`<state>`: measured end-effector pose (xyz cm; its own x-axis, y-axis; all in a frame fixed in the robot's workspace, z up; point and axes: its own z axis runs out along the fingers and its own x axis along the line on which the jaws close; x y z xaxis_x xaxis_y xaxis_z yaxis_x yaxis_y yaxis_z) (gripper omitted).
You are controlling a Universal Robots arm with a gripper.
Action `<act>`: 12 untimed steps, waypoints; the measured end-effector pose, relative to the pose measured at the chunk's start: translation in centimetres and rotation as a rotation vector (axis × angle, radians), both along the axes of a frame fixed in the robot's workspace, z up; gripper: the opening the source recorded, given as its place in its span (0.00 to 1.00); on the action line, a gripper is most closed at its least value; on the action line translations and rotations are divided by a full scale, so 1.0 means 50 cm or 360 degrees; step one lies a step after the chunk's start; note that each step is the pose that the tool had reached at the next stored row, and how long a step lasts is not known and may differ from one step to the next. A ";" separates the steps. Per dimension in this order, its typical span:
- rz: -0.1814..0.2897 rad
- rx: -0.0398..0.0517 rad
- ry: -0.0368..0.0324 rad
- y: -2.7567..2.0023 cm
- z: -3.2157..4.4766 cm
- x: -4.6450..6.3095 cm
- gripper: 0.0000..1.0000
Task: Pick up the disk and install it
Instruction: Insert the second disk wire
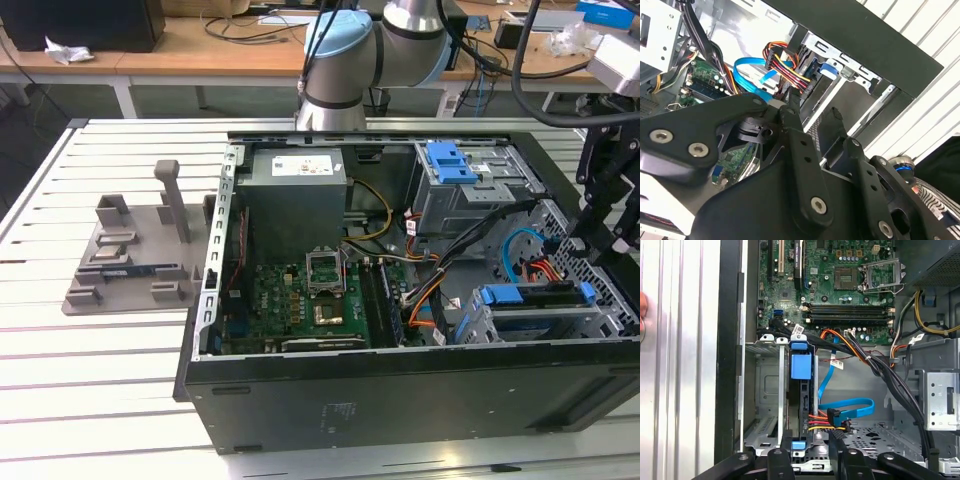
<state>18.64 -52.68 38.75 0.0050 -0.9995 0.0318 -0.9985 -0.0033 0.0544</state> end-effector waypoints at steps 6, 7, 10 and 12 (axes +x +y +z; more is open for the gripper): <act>0.0000 0.0000 0.0000 0.0166 -0.002 -0.039 0.42; 0.0001 0.0000 0.0000 0.0406 -0.005 -0.039 0.42; 0.0008 -0.0007 0.0000 0.0531 -0.011 -0.036 0.42; 0.0016 -0.0023 0.0000 0.0537 -0.017 -0.034 0.42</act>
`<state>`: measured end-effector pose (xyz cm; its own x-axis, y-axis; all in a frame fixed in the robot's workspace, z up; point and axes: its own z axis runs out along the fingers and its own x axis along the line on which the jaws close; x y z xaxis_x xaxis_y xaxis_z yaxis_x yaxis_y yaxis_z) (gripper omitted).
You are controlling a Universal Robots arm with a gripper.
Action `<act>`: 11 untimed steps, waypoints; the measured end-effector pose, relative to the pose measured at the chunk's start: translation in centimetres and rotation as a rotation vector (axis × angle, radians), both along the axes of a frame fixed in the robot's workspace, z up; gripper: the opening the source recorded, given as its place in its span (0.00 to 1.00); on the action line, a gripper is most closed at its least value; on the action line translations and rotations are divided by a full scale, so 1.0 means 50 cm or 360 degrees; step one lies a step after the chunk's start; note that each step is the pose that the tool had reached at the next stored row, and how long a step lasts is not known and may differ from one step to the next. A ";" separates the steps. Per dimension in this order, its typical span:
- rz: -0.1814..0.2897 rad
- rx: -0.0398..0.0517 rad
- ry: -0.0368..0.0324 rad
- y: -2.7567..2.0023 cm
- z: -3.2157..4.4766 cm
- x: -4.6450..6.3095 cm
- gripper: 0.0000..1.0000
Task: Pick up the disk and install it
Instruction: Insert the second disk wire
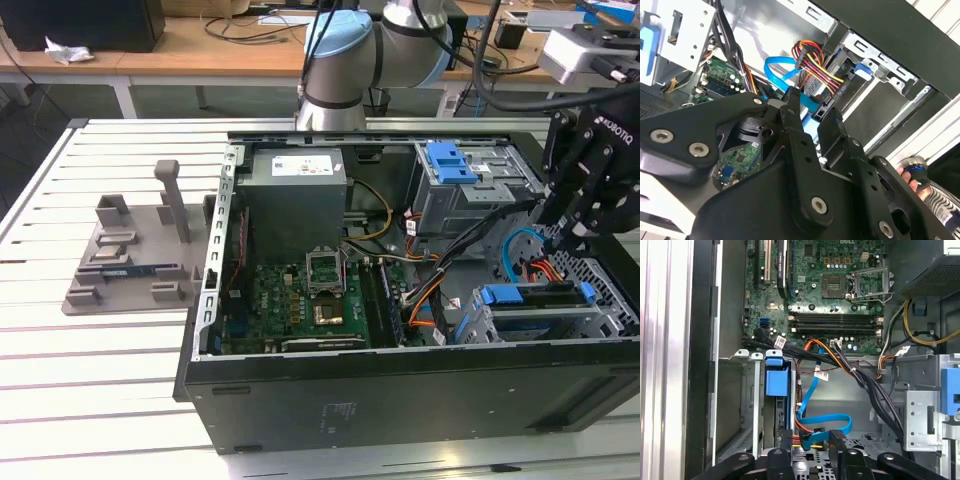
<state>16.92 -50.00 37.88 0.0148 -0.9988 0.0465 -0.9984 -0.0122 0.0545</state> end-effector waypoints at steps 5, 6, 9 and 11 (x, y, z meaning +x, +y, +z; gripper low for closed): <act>0.0010 -0.0015 0.0001 0.0000 -0.017 0.001 0.42; 0.0011 -0.0015 0.0001 0.0000 -0.018 0.001 0.42; 0.0011 -0.0015 0.0001 0.0000 -0.018 0.001 0.42; 0.0011 -0.0015 0.0001 0.0000 -0.018 0.001 0.34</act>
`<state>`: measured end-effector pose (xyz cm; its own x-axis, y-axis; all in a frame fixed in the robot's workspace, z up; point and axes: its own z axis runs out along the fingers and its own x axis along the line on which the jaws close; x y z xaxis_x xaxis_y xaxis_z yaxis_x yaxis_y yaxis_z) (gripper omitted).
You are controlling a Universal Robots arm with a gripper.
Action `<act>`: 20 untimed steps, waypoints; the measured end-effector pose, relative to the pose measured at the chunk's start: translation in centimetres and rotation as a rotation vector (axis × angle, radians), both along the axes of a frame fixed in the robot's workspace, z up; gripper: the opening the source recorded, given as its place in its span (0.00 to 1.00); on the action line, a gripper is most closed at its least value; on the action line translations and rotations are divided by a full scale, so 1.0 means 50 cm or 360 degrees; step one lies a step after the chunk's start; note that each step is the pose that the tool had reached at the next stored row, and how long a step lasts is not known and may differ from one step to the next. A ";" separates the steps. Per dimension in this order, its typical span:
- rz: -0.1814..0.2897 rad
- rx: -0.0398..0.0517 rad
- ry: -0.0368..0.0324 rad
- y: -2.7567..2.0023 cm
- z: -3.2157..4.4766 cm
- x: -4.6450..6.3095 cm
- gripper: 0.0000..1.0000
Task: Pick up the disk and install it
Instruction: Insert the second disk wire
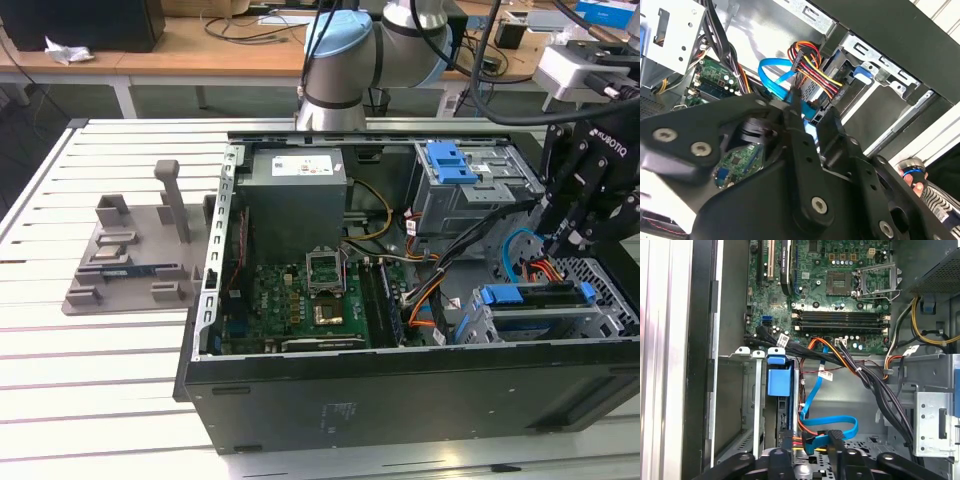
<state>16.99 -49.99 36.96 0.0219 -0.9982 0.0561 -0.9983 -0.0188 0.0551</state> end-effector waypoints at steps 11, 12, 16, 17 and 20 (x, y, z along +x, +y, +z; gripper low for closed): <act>0.0000 0.0000 0.0000 -0.0026 0.000 -0.003 0.16; 0.0001 0.0000 0.0000 -0.0034 0.000 -0.004 0.16; 0.0001 0.0000 0.0000 -0.0070 -0.004 -0.010 0.16; 0.0001 0.0000 0.0000 -0.0071 -0.006 -0.010 0.16; 0.0001 0.0000 0.0000 -0.0081 -0.022 -0.012 0.16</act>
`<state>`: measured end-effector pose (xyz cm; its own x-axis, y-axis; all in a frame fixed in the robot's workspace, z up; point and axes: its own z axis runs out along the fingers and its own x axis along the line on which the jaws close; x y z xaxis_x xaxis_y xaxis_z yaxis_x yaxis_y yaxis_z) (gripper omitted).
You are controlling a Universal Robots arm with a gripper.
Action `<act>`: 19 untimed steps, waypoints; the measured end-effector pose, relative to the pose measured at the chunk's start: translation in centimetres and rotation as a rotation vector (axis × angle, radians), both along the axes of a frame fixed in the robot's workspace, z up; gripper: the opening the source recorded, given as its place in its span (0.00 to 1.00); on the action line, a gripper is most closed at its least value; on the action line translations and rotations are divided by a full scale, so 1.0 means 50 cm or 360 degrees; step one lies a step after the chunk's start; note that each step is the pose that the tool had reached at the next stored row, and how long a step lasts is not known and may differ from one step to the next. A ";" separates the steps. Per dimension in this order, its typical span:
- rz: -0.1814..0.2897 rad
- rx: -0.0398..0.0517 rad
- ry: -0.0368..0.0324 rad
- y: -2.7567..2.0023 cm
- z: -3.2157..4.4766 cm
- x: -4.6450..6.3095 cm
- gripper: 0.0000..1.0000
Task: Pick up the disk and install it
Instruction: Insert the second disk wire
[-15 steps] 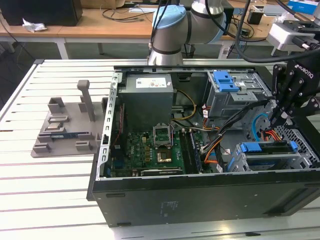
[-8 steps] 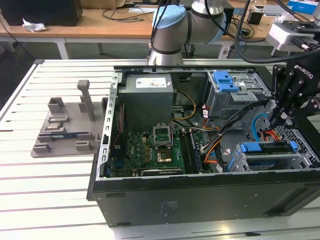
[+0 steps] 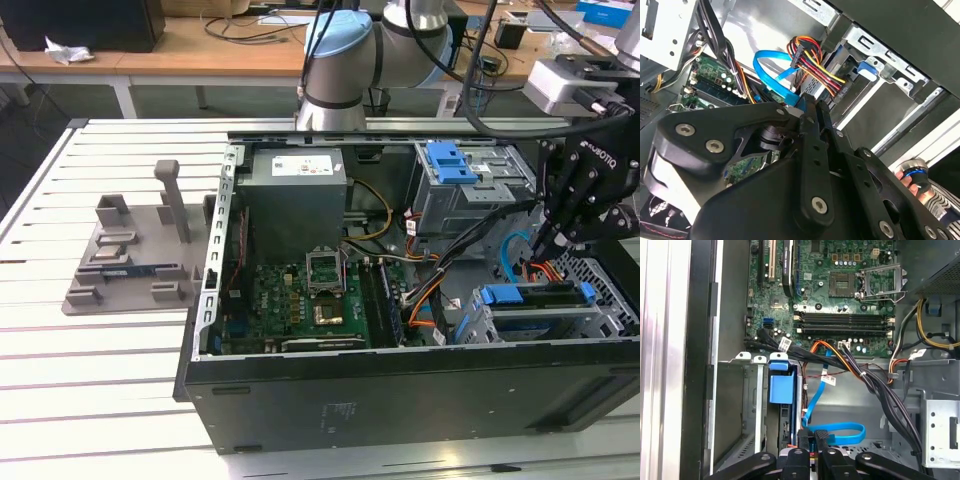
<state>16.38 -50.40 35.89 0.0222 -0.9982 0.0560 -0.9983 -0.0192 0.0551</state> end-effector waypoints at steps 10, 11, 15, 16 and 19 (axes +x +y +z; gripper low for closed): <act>0.0000 0.0000 0.0000 -0.0211 -0.022 -0.002 0.16; 0.0000 0.0000 0.0000 -0.0234 -0.023 -0.002 0.16; 0.0000 0.0000 0.0000 -0.0317 -0.027 -0.002 0.16; 0.0000 0.0000 0.0000 -0.0332 -0.027 -0.002 0.16; 0.0000 0.0001 0.0000 -0.0377 -0.030 -0.002 0.16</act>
